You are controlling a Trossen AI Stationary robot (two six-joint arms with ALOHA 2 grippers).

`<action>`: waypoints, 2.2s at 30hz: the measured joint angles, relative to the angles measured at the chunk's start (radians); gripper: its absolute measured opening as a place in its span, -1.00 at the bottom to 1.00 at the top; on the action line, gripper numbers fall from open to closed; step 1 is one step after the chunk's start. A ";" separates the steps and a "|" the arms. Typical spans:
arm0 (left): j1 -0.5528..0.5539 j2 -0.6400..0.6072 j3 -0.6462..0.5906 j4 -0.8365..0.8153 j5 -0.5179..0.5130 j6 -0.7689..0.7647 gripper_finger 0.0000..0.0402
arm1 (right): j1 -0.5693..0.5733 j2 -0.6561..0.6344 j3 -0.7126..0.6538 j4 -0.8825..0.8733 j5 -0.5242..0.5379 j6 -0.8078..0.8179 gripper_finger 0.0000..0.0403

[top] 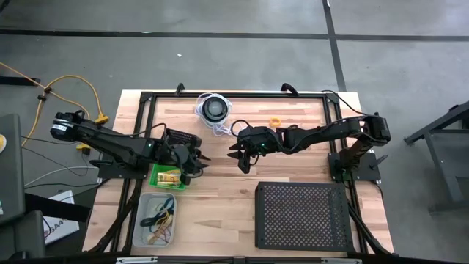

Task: Pick & Place Office Desk Supplies
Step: Put the green coil keychain into the black bin

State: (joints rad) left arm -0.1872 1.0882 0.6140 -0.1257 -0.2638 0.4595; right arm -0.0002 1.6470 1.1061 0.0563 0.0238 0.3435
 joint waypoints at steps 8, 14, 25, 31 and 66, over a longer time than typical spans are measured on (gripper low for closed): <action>0.000 0.000 0.000 0.000 0.001 -0.034 -0.46 | 0.000 0.000 0.000 0.000 0.000 -0.002 -0.38; 0.000 0.000 0.000 0.000 0.001 -0.034 -0.46 | -0.007 0.000 0.000 -0.033 0.006 -0.054 -0.38; 0.000 0.000 0.000 0.000 0.001 -0.034 -0.46 | -0.124 0.000 0.000 -0.352 0.079 -0.026 -0.38; 0.000 0.000 0.000 0.000 0.002 -0.034 -0.46 | -0.191 0.000 0.000 -0.443 0.078 -0.031 -0.38; 0.000 0.000 0.000 0.000 0.002 -0.033 -0.46 | -0.478 0.000 0.000 -1.020 0.082 -0.082 -0.38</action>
State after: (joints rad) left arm -0.1873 1.0882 0.6140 -0.1255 -0.2615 0.4267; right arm -0.4781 1.6474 1.1061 -0.9639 0.1054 0.2616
